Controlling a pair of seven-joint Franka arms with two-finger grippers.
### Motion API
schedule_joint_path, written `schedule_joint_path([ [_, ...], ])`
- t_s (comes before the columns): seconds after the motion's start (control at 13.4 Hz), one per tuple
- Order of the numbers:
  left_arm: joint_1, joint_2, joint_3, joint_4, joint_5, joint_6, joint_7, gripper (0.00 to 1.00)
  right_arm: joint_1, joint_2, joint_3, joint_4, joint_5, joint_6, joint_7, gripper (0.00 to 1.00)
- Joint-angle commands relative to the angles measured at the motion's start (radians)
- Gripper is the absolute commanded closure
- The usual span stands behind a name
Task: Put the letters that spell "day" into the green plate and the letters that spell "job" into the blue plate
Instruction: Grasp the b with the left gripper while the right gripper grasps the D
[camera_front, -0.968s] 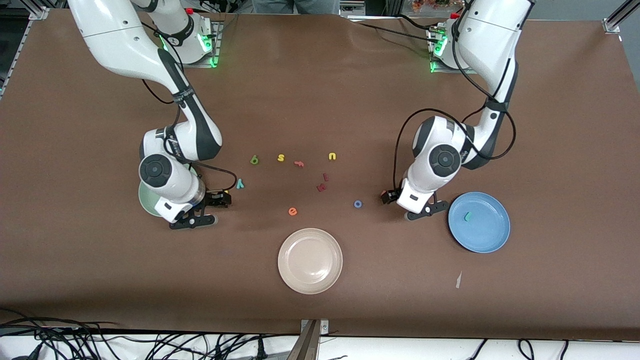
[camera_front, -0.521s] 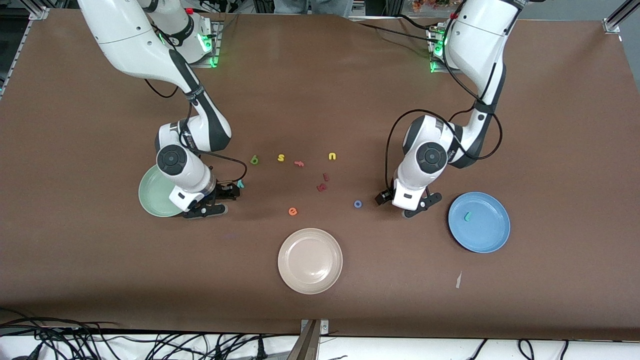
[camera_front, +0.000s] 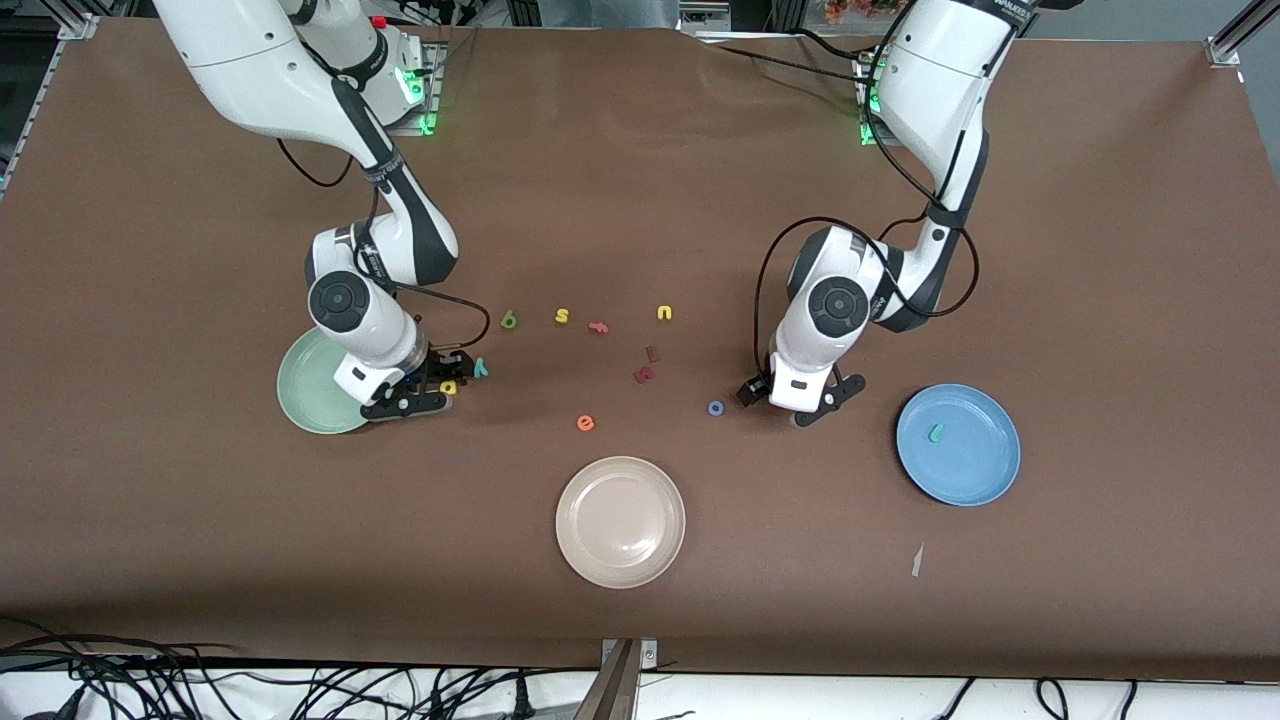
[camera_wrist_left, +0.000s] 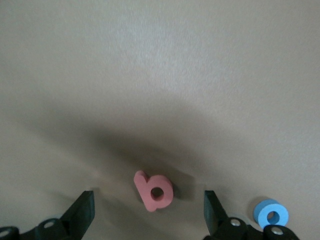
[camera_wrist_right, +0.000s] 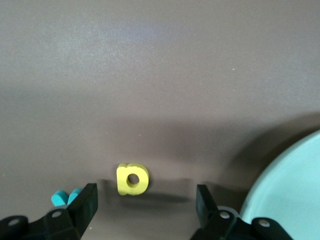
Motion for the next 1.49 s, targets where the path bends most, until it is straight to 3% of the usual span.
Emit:
schedule_joint_path([
  [0.0,-0.016,-0.01,0.009,-0.033,-0.021,0.034,-0.014,0.06,0.006,-0.023,0.001,-0.036,-0.001,0.031,0.004,0.17],
  [0.15,-0.014,-0.01,0.009,-0.033,-0.021,0.034,-0.018,0.12,0.021,-0.007,0.001,-0.023,-0.004,0.051,0.003,0.18],
  [0.67,-0.014,-0.005,0.01,-0.009,-0.018,0.034,-0.024,0.48,0.026,0.013,0.001,-0.018,-0.033,0.085,-0.006,0.25],
  [0.97,-0.013,0.003,0.01,-0.004,-0.018,0.043,-0.024,0.63,0.026,0.019,-0.001,-0.018,-0.033,0.086,-0.009,0.33],
  [1.19,-0.014,0.007,0.01,-0.005,-0.018,0.051,-0.024,0.81,0.024,0.02,-0.001,-0.018,-0.033,0.091,-0.011,0.35],
  [1.41,-0.01,0.004,0.01,-0.002,-0.007,0.048,-0.005,0.85,0.024,0.02,-0.001,-0.018,-0.034,0.092,-0.014,0.47],
])
